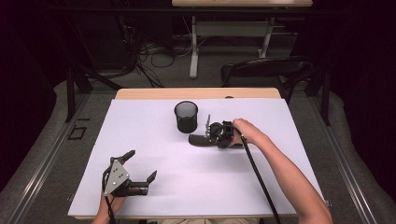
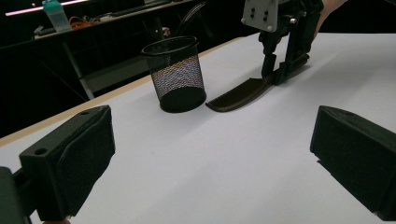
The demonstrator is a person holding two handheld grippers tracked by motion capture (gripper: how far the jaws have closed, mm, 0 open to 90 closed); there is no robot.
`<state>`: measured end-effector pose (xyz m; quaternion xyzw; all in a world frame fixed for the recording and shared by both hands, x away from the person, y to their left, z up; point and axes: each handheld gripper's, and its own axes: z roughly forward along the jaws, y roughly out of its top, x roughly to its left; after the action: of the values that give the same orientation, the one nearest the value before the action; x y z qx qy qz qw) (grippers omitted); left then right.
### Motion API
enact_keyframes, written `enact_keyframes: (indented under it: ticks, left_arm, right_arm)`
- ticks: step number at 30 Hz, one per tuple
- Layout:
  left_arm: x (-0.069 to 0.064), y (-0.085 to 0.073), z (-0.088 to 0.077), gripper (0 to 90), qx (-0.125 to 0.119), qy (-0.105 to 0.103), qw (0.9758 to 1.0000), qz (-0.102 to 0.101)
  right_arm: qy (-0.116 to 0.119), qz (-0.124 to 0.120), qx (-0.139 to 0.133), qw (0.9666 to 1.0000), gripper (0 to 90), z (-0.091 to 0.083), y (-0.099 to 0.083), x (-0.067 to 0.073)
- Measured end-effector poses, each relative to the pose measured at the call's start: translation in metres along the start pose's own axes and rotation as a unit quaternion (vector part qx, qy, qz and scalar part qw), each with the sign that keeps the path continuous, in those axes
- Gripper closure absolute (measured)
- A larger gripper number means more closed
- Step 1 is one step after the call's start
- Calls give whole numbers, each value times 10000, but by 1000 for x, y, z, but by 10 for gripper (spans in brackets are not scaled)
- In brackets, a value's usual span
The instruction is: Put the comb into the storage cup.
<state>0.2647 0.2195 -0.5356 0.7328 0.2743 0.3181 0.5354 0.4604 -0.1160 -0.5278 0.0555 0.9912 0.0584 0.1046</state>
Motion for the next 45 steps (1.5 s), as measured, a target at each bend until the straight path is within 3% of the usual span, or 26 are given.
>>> enact_keyframes:
  ticks: [10,12,13,31,45]
  left_arm:
    - [0,0,0,1,-14,-1,10000,-5]
    - [0,0,0,1,-20,4,10000,-2]
    - [0,0,-1,1,-16,2,10000,-5]
    - [0,0,0,1,-14,-1,10000,4]
    - [0,0,0,1,-10,2,10000,21]
  right_arm:
    - [-12,76,13,10000,725,-1,0,0]
    - [-24,-44,-23,10000,725,-3,0,-2]
    - [-44,67,-50,10000,726,-4,-1,0]
    - [-167,-12,-296,9994,726,-25,-9,13]
    - [-240,263,-862,9956,726,-42,-29,19]
